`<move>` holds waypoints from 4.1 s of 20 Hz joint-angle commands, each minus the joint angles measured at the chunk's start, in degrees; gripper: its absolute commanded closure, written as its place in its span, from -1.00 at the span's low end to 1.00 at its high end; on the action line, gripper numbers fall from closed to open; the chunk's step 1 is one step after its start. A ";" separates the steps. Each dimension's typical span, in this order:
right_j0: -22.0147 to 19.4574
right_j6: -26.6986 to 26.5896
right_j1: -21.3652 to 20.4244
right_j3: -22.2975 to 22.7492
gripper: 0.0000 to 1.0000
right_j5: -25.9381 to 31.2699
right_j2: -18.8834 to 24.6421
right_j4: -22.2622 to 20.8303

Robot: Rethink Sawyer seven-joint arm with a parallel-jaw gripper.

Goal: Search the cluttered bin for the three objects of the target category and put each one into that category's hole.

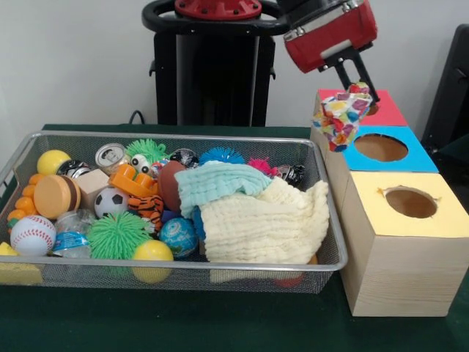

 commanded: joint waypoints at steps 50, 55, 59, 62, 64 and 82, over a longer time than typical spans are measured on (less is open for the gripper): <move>10.86 9.27 9.43 -8.53 1.00 -12.25 -9.64 -9.11; 11.02 9.84 9.07 -8.36 1.00 -12.44 -9.89 -8.90; 9.23 10.05 8.41 -7.72 1.00 -11.29 -8.11 -8.85; 9.99 9.93 8.81 -7.45 1.00 -11.82 -8.50 -8.90; 10.90 9.79 9.05 -7.55 1.00 -12.35 -9.33 -8.76; 20.42 7.87 14.67 -10.85 1.00 -10.30 -14.40 -6.82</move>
